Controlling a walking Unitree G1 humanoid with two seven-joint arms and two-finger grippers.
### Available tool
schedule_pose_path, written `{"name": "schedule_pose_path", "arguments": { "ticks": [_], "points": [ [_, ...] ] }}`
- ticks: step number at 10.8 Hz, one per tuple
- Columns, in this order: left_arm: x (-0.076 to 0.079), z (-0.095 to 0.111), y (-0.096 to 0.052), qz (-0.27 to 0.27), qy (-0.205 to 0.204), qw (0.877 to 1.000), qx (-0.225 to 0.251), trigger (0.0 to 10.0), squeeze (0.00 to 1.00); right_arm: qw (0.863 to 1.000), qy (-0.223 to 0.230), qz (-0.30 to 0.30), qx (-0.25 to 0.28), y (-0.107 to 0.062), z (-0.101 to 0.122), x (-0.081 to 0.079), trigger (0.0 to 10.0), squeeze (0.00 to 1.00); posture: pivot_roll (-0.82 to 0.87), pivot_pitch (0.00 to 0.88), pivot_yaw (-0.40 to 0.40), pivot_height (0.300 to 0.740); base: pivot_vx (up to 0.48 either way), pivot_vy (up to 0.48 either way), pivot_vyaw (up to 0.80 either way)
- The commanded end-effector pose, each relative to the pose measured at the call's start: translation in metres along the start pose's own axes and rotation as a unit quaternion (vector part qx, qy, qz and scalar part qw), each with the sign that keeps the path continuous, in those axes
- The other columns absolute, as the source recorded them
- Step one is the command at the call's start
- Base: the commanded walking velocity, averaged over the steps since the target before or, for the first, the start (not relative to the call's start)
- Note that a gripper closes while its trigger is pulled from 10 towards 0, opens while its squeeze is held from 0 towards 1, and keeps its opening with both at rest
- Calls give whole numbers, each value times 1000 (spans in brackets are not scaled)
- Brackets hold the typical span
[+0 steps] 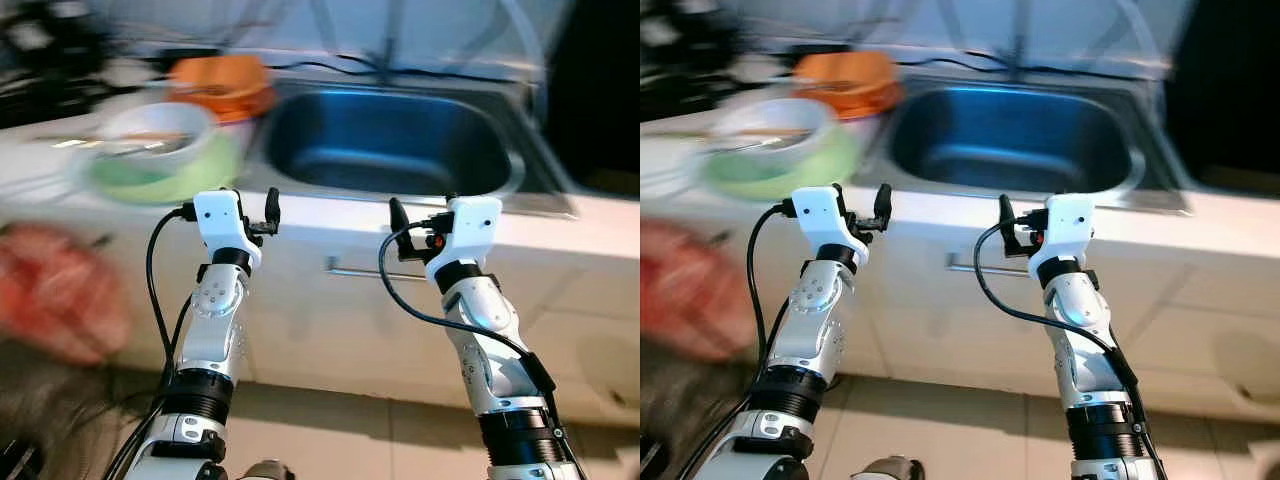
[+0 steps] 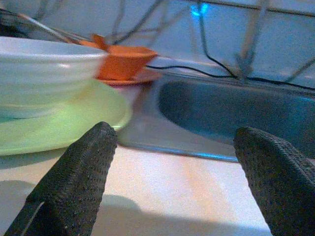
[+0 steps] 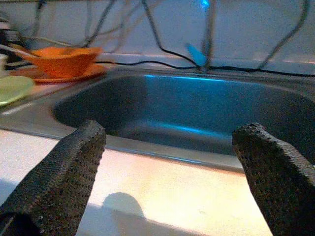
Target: Kitchen organization
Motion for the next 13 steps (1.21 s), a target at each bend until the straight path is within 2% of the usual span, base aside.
{"name": "schedule_pose_path", "arguments": {
  "ticks": [1, 4, 5, 6, 7, 8, 13],
  "points": [
    [5, 7, 4, -3, 2, 1000, 10, 10000, 0, 1000, 1, -4, 12, 1, 7, 3, 10000, 0, 102, 0, 18, 740, 0, 0, 0],
    [15, 34, 9, -35, -15, 998, 45, 10000, 0, 1000, 11, -13, 23, 1, 14, 4, 10000, 0, 103, 0, 22, 740, 0, 0, 0],
    [25, 55, 11, -56, -31, 995, 74, 10000, 0, 998, 3, -19, 58, 1, 31, 5, 10000, 0, 105, 0, 23, 740, 262, 0, 0],
    [29, 61, 10, -67, -31, 994, 83, 10000, 0, 997, -5, -21, 78, 1, 42, 6, 10000, 0, 106, 0, 23, 740, 296, 0, 0],
    [29, 61, 8, -71, -20, 993, 88, 10000, 0, 995, -3, -25, 101, 4, 58, 8, 10000, 0, 104, 0, 25, 740, 349, 0, 0],
    [24, 57, 7, -61, -22, 995, 81, 10000, 0, 994, -2, -25, 107, 6, 64, 10, 10000, 0, 104, 0, 25, 740, 379, 0, 0],
    [21, 58, 5, -51, -21, 996, 77, 10000, 0, 996, -1, -15, 88, 1, 54, 6, 10000, 0, 103, 0, 23, 740, 409, 0, 0]
  ]
}}
Point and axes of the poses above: a point about 5 cm out from each wrist's last joint towards the gripper, its own y axis pointing out of the wrist towards the gripper, its own z axis along the axis of the wrist's last joint, x = y × z, the point moved 4 cm from there along y, pointing out of the wrist towards the gripper, and after that the axes turned 8 degrees about -y, right-handed, at the moved point
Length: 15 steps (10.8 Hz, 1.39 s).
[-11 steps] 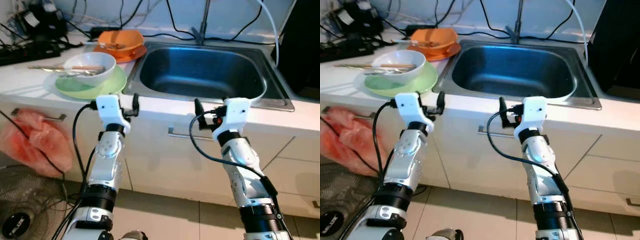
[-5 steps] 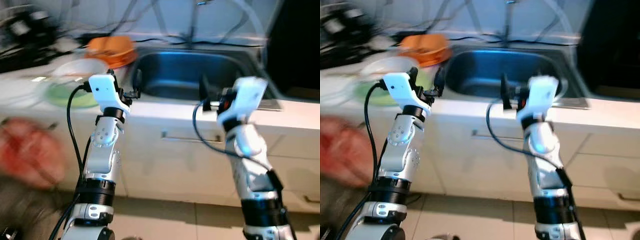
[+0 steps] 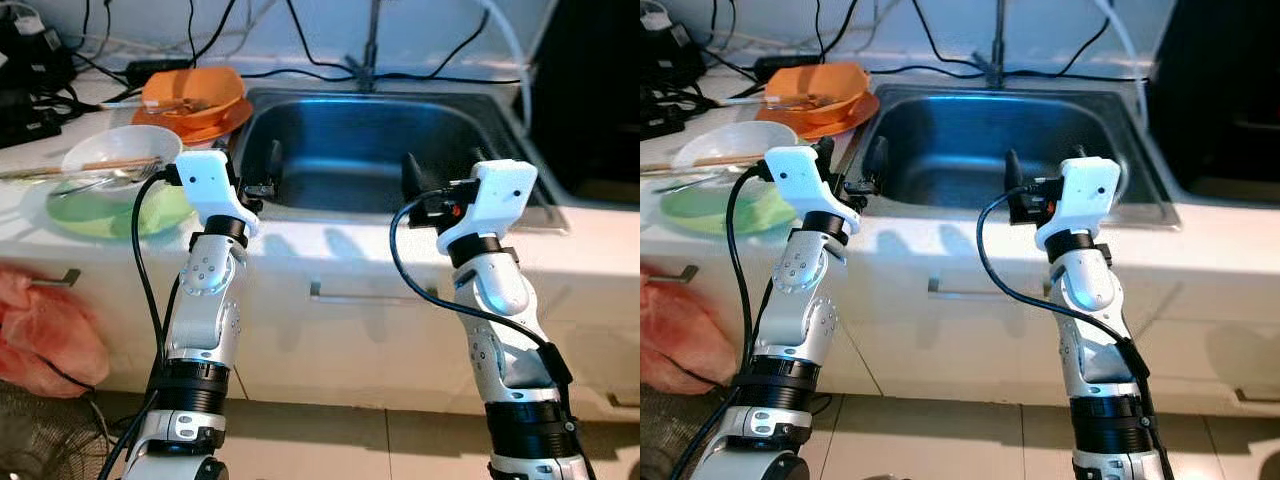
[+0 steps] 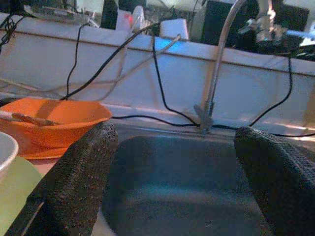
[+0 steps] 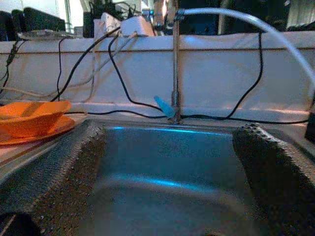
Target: Kitchen organization
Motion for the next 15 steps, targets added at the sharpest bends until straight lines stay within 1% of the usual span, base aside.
{"name": "schedule_pose_path", "arguments": {
  "ticks": [1, 6, 8, 9, 10, 12, 15],
  "points": [
    [1, 1, -1, 1, 5, 1000, 0, 10000, 0, 1000, 3, 0, 1, -2, 2, 0, 10000, 0, 103, 0, 22, 740, 412, 0, 0],
    [-1, -1, -5, 7, 8, 1000, -7, 10000, 0, 1000, 1, 11, -11, -6, -5, -4, 10000, 0, 107, 0, 20, 740, 382, 0, 0],
    [-1, -3, -5, 11, 6, 1000, -11, 10000, 0, 1000, 2, 13, -15, -7, -7, -5, 10000, 0, 105, 0, 21, 740, 0, 0, 0],
    [-2, -3, -5, 11, 7, 1000, -12, 10000, 0, 1000, 0, 17, -16, -8, -8, -7, 10000, 0, 106, 0, 21, 740, 285, 0, 0],
    [-2, -4, -6, 15, 5, 1000, -14, 10000, 0, 1000, 0, 19, -17, -8, -8, -7, 10000, 0, 107, 0, 20, 740, 255, 0, 475],
    [-5, -5, -6, 27, 8, 999, -16, 10000, 0, 1000, 0, 18, -18, -8, -8, -7, 10000, 0, 108, 0, 19, 740, 0, 0, 800],
    [-4, -3, -4, 25, 14, 999, -14, 10000, 0, 1000, 0, 16, -22, -8, -11, -7, 10000, 0, 110, 0, 25, 740, 0, 0, 610]
  ]
}}
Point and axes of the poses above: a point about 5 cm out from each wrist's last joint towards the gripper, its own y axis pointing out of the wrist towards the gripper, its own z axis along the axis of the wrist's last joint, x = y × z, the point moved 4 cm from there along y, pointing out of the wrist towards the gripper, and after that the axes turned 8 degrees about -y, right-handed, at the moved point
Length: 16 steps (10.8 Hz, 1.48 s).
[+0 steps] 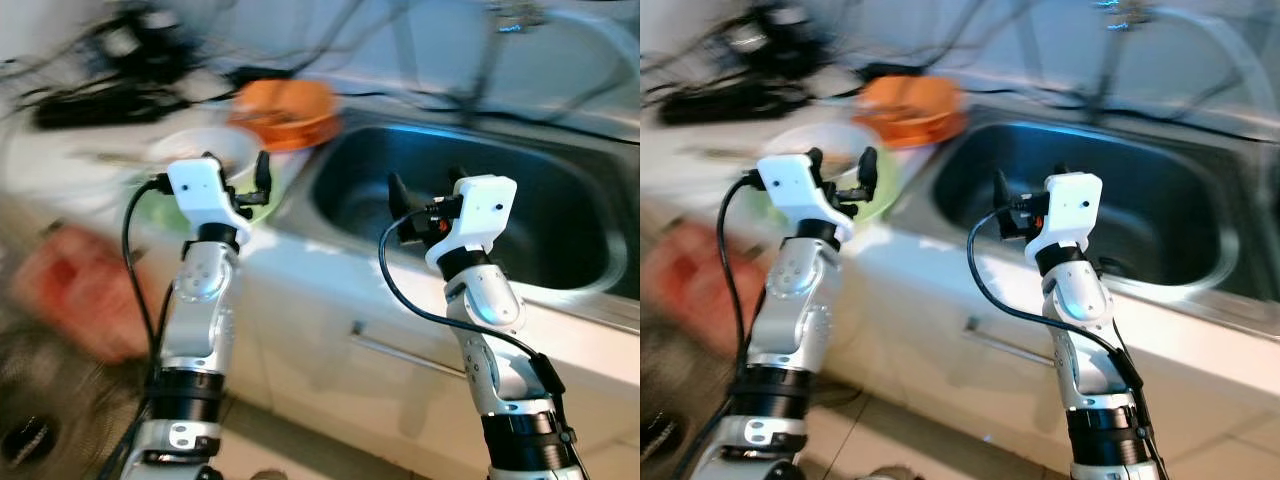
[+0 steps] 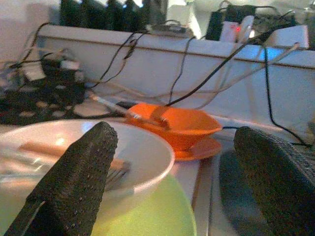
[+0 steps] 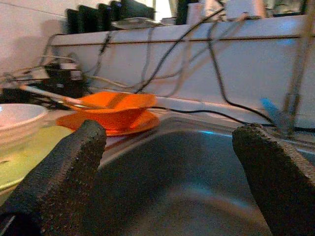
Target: Kitchen organization
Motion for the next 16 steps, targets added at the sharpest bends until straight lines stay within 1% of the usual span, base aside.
{"name": "schedule_pose_path", "arguments": {
  "ticks": [1, 3, 8, 9, 10, 15, 16],
  "points": [
    [2, 3, 2, -2, 8, 1000, 3, 10000, 0, 1000, 3, -4, 1, 0, 1, 2, 10000, 0, 110, 0, 28, 740, 0, 0, 0],
    [2, 5, 3, -1, 16, 1000, 7, 10000, 0, 1000, 4, -6, 0, 0, 1, 2, 10000, 0, 111, 0, 26, 740, 0, 0, 0],
    [-5, 3, 5, 28, 6, 1000, 3, 10000, 0, 1000, 11, -8, 1, 0, 1, 3, 10000, 0, 111, 0, 26, 740, 0, 0, 0],
    [-3, 3, 6, 25, 4, 1000, 2, 10000, 0, 1000, 11, -9, 1, 0, 2, 3, 10000, 0, 111, 0, 26, 740, 0, 0, 0],
    [-2, 3, 6, 23, 3, 1000, 1, 10000, 0, 1000, 11, -9, 2, 1, 2, 3, 10000, 0, 111, 0, 25, 740, 0, 251, 0],
    [-5, -1, 6, 32, -1, 999, -11, 10000, 0, 1000, 9, -7, 1, 1, 2, 3, 10000, 0, 113, 0, 22, 740, 0, 415, 0],
    [-5, -1, 6, 30, -2, 999, -11, 10000, 0, 1000, 9, -7, 1, 1, 2, 3, 10000, 0, 113, 0, 23, 740, 0, 0, 0]
  ]
}}
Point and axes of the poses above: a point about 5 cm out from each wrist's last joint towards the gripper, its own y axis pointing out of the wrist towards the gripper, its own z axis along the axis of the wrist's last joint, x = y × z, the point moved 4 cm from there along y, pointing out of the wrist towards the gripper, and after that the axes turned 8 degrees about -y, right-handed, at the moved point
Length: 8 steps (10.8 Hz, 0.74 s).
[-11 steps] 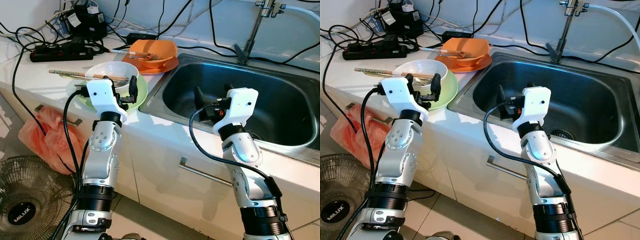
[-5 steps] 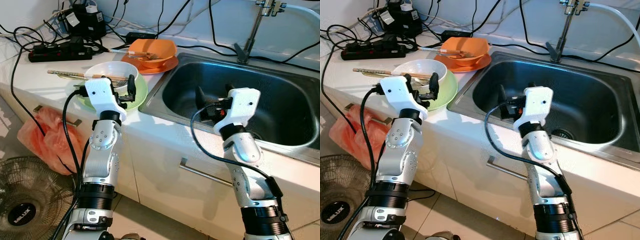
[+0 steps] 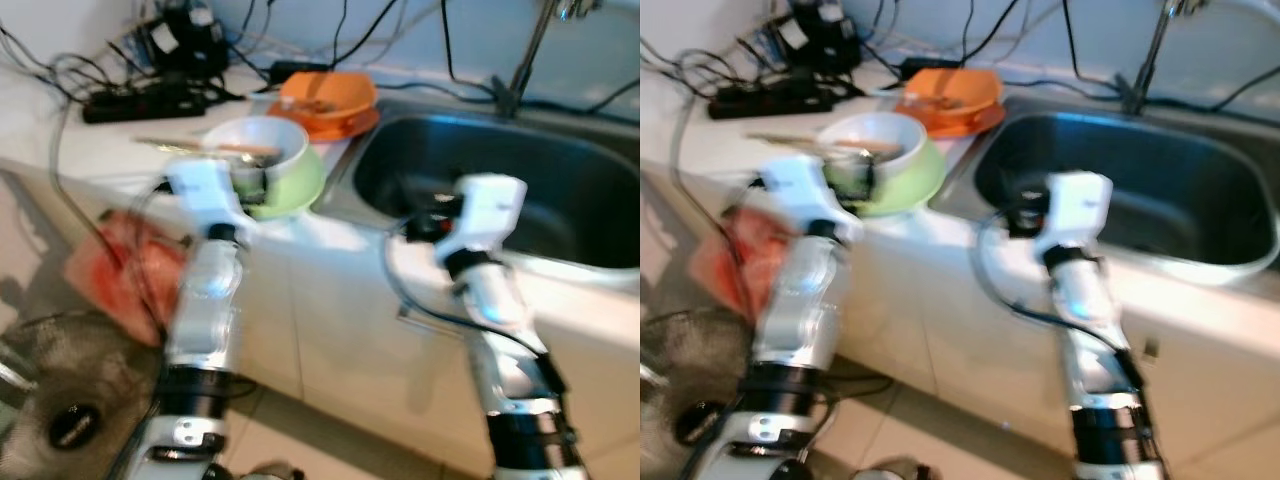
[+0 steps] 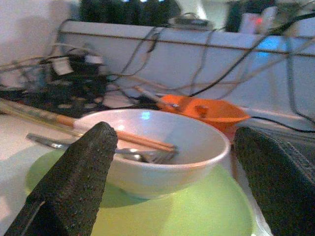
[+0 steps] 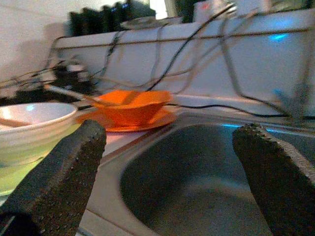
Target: Kitchen organization
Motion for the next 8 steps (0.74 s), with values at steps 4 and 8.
{"name": "schedule_pose_path", "arguments": {
  "ticks": [4, 8],
  "points": [
    [6, 9, 0, -41, 9, 999, 12, 10000, 0, 1000, 6, 1, 4, 1, 2, -4, 10000, 0, 114, 0, 27, 740, 118, 0, 0],
    [16, 19, -1, -74, 23, 996, 36, 10000, 0, 999, -14, -8, 31, 3, 15, -3, 10000, 0, 115, 0, 26, 740, 478, 0, 0]
  ]
}}
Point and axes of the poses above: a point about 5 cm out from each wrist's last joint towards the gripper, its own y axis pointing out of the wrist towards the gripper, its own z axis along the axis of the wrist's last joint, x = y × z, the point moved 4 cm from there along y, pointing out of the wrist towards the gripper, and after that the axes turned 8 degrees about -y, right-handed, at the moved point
